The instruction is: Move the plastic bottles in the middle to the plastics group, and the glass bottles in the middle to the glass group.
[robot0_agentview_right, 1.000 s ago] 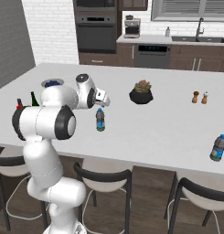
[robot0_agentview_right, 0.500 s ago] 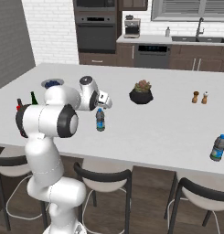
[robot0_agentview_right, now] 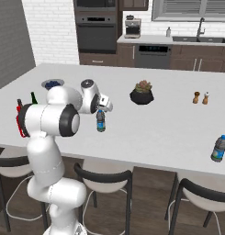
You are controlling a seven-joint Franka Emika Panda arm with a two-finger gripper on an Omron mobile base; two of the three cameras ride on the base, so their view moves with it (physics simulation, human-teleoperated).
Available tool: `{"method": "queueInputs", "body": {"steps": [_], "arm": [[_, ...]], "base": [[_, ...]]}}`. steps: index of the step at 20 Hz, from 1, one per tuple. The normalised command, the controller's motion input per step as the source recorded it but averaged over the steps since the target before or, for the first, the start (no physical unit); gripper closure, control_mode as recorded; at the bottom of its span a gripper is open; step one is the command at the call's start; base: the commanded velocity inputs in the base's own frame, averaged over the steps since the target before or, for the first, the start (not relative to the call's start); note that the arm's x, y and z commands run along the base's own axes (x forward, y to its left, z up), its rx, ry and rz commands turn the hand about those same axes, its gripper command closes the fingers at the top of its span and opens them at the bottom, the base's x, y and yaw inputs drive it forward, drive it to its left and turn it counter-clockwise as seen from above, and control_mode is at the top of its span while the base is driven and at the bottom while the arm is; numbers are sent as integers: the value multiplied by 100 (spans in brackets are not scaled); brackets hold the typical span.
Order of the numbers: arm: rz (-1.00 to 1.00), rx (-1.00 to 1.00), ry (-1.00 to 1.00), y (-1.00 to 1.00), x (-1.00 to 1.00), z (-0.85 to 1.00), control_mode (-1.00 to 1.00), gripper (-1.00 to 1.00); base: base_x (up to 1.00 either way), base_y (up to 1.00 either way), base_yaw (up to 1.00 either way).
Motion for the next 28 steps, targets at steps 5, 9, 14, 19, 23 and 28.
{"method": "queueInputs", "body": {"steps": [5,9,14,19,23,28], "arm": [[0,0,0,0,4,-5,-100,-100],[0,0,0,0,0,-17,-100,-100],[0,0,0,0,8,-5,-100,-100],[0,0,0,0,3,0,-100,-100],[0,0,0,0,0,0,-100,-100],[0,0,0,0,0,0,-100,100]], "base": [[0,0,0],[0,0,0],[0,0,0],[0,0,0],[0,0,0],[0,0,0]]}}
